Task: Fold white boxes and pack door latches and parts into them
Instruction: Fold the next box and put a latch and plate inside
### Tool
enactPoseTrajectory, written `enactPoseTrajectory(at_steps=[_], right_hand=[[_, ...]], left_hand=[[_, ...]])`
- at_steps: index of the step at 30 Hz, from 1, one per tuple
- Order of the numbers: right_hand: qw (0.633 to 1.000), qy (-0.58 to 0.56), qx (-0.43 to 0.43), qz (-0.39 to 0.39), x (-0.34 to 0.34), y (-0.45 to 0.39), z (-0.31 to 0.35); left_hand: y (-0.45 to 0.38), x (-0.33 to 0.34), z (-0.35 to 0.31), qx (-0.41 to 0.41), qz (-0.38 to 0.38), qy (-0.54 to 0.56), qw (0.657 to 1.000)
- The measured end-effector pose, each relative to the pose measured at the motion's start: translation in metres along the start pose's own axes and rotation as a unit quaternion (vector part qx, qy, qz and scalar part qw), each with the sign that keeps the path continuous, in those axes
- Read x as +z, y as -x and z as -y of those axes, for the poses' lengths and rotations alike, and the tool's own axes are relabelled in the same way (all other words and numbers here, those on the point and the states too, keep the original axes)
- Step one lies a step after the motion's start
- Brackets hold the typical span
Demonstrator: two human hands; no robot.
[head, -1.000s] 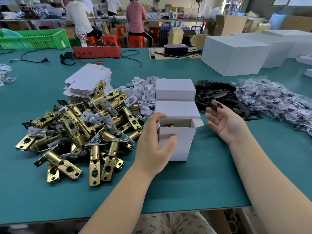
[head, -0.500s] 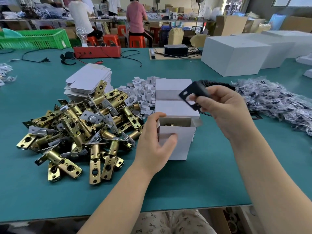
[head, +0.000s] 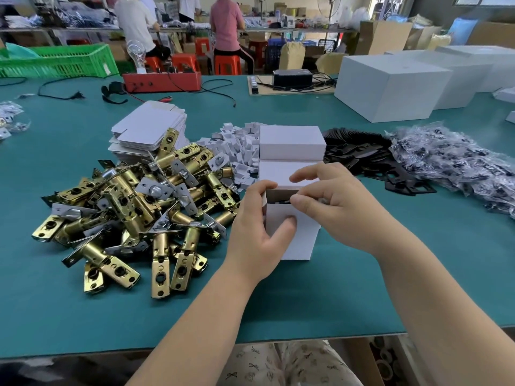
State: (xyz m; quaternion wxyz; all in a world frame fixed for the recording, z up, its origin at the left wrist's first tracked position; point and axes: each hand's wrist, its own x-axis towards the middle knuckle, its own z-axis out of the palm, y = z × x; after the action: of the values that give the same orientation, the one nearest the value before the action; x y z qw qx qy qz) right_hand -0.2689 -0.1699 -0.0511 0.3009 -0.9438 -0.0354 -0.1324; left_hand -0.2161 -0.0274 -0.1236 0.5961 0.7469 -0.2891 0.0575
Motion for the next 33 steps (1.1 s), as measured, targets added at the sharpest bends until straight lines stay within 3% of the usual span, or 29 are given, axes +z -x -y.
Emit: enactPoseTrajectory(at_steps=[6, 13, 19, 24, 26, 28, 33], right_hand=[[0.998, -0.017, 0.021, 0.056, 0.004, 0.004, -0.001], [0.998, 0.004, -0.007, 0.058, 0.004, 0.005, -0.006], [0.991, -0.122, 0.01, -0.051, 0.003, 0.011, -0.017], [0.933, -0.236, 0.107, -0.248, -0.006, 0.007, -0.056], [0.913, -0.208, 0.181, -0.3, -0.015, 0.002, -0.09], [0.909, -0.138, 0.254, -0.3, -0.026, -0.003, -0.125], [0.912, 0.124, 0.363, -0.147, -0.047, -0.013, -0.194]], left_hand=[[-0.001, -0.001, 0.0, 0.004, 0.003, -0.012, 1.0], [0.0, -0.002, -0.002, -0.001, 0.02, 0.012, 1.0], [0.001, -0.005, 0.0, -0.027, 0.058, 0.049, 0.997], [0.004, 0.001, 0.001, -0.031, 0.065, 0.087, 0.994], [0.005, 0.006, 0.002, -0.026, 0.071, 0.099, 0.992], [0.005, 0.009, 0.002, -0.029, 0.083, 0.113, 0.99], [0.004, 0.008, 0.004, -0.021, 0.114, 0.079, 0.99]])
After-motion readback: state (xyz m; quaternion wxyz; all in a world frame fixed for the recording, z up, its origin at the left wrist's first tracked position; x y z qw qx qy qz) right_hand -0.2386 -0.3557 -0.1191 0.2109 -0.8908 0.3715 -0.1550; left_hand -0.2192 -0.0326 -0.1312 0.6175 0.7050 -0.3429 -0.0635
